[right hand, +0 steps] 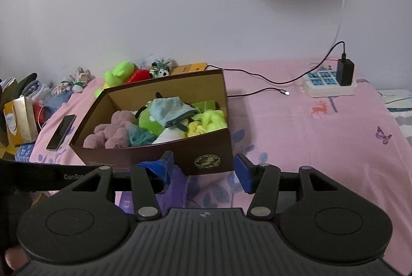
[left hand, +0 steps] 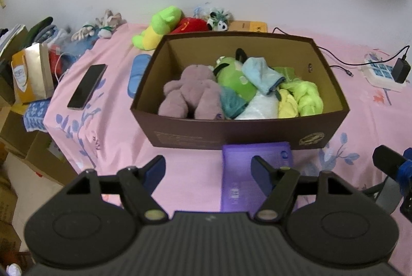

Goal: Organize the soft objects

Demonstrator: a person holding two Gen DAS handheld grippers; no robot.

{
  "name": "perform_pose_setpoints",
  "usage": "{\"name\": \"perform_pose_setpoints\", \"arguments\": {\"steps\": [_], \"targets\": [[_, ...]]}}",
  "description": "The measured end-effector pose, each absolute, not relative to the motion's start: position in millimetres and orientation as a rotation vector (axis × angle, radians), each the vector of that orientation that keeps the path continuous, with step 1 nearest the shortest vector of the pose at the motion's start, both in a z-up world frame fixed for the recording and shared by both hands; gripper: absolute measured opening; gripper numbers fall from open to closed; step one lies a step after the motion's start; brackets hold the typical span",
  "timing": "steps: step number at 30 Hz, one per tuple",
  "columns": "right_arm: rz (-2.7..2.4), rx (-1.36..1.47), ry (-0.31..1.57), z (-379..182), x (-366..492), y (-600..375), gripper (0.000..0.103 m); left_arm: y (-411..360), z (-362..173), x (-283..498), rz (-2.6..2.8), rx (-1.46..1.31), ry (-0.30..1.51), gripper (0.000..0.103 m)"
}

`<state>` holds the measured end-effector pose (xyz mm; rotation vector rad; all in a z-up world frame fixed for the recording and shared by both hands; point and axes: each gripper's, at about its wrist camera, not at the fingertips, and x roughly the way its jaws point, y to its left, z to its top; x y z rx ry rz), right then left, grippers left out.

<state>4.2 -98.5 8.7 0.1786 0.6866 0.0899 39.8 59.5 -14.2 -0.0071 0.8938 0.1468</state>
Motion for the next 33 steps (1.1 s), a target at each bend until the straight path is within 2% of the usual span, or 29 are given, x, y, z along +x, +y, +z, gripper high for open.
{"name": "perform_pose_setpoints", "arguments": {"steps": [33], "targets": [[0.013,0.144,0.763,3.2,29.0,-39.2,0.039,112.0,-10.6,42.0,0.126,0.012,0.832,0.073]]}}
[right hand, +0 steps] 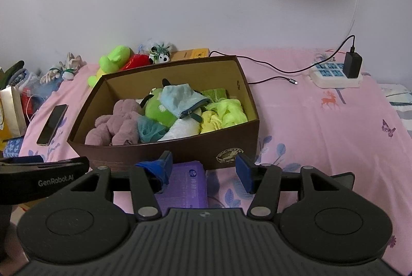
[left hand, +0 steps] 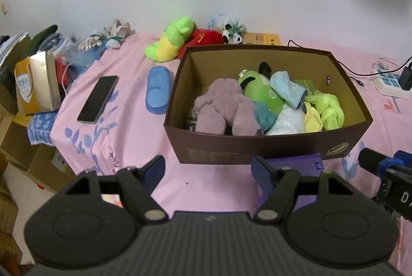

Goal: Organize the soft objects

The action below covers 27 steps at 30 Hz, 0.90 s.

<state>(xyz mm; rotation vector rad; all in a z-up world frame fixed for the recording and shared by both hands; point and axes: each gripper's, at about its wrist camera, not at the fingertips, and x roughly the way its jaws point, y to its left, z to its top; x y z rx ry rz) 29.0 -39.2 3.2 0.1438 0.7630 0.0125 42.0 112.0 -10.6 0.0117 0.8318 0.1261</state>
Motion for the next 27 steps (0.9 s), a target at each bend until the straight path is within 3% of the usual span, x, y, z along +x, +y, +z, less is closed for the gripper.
{"name": "perform_pose_setpoints", "arguments": {"steps": [27], "targets": [[-0.022,0.161,0.745,1.6,27.4,-14.4,0.04,131.5,-9.2,39.7,0.054,0.03,0.78,0.073]]}}
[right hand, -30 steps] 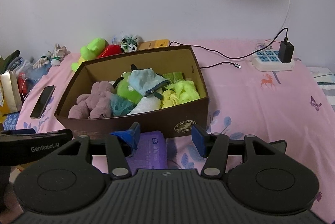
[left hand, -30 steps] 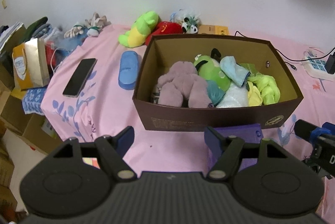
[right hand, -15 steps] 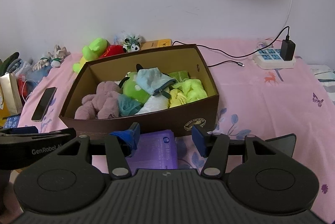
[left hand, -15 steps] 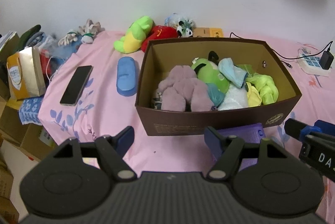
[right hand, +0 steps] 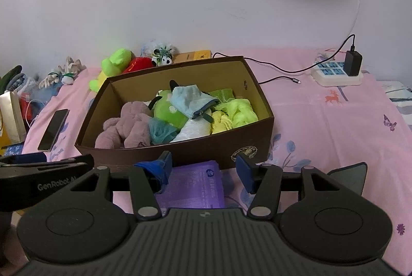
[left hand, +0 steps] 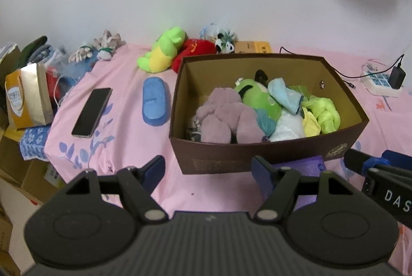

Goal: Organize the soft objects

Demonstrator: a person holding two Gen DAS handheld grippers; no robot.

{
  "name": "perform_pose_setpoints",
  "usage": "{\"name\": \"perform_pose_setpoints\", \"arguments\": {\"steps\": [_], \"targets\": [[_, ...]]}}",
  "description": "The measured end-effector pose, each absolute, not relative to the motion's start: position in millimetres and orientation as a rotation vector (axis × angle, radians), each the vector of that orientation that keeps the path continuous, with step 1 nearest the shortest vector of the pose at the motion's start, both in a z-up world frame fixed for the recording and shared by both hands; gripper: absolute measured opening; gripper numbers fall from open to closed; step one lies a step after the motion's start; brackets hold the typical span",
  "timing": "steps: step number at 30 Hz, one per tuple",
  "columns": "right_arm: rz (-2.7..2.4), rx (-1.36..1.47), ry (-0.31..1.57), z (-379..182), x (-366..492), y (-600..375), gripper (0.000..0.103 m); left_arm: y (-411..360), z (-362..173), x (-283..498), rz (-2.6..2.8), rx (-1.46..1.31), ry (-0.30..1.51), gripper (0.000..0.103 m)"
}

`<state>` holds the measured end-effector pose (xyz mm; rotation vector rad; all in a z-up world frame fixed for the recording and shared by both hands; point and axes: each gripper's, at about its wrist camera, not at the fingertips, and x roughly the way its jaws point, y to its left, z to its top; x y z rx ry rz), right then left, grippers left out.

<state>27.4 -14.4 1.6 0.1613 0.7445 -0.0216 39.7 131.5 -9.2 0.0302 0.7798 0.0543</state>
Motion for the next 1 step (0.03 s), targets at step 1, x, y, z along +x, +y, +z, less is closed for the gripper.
{"name": "perform_pose_setpoints", "arguments": {"steps": [1], "targets": [[-0.023,0.162,0.744,1.8,27.0,-14.5,0.04,130.9,-9.0,39.8,0.053,0.037,0.776,0.073]]}}
